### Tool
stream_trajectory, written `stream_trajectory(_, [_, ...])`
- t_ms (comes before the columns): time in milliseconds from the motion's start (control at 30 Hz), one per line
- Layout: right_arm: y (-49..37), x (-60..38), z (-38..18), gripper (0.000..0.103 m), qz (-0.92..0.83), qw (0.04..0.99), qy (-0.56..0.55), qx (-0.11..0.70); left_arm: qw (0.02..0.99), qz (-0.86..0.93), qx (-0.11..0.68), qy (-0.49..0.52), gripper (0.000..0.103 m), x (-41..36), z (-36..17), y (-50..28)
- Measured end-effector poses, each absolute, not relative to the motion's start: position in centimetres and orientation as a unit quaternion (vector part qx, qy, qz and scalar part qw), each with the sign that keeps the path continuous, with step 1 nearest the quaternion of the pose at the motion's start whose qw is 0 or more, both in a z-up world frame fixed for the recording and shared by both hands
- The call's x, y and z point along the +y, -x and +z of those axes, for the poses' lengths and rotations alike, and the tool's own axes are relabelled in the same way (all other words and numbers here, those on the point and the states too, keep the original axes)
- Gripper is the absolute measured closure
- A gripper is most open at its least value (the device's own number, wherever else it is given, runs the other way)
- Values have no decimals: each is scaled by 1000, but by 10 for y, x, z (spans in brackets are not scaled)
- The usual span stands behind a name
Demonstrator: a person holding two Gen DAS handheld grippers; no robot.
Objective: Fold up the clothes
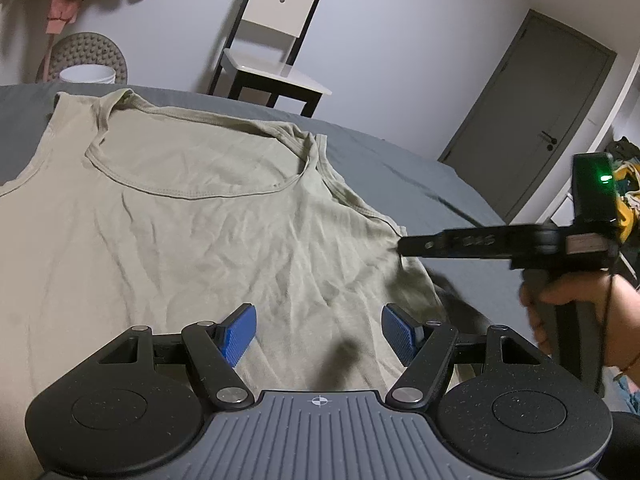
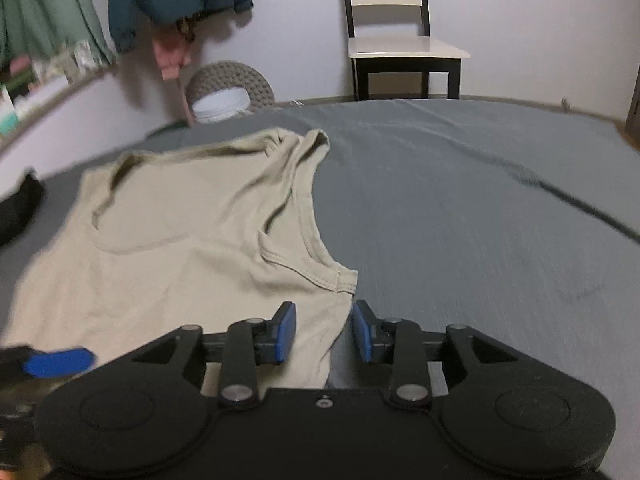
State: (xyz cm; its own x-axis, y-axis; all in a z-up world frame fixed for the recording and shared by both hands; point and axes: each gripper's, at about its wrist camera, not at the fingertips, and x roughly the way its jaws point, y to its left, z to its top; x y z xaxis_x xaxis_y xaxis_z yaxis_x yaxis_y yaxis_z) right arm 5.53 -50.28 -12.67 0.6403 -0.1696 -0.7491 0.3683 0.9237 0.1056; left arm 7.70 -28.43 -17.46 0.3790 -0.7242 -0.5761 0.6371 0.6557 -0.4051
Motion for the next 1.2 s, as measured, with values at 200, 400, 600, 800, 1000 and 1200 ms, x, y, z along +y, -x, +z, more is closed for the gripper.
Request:
stream_trajectory(200, [-56, -497, -121, 100, -176, 898, -88, 393, 827, -412, 378, 59, 33, -284, -175, -78])
stream_trajectory(400, [-40, -540, -134, 100, -195, 879, -235, 367, 825, -417, 377, 65, 33, -282, -175, -80])
stream_trajectory(600, [-25, -559, -137, 88, -184, 858, -339, 340, 820, -420, 383, 62, 33, -280, -178, -86])
stream_trajectory(800, [32, -547, -82, 63, -174, 880, -280, 343, 816, -425, 388, 63, 33, -281, -176, -87])
stream_trajectory(1000, [120, -508, -29, 53, -119, 870, -295, 376, 811, -439, 383, 53, 33, -290, -166, -79])
stream_trajectory(1200, [185, -448, 5, 36, -81, 855, -331, 391, 807, -457, 370, 52, 33, -290, -150, -64])
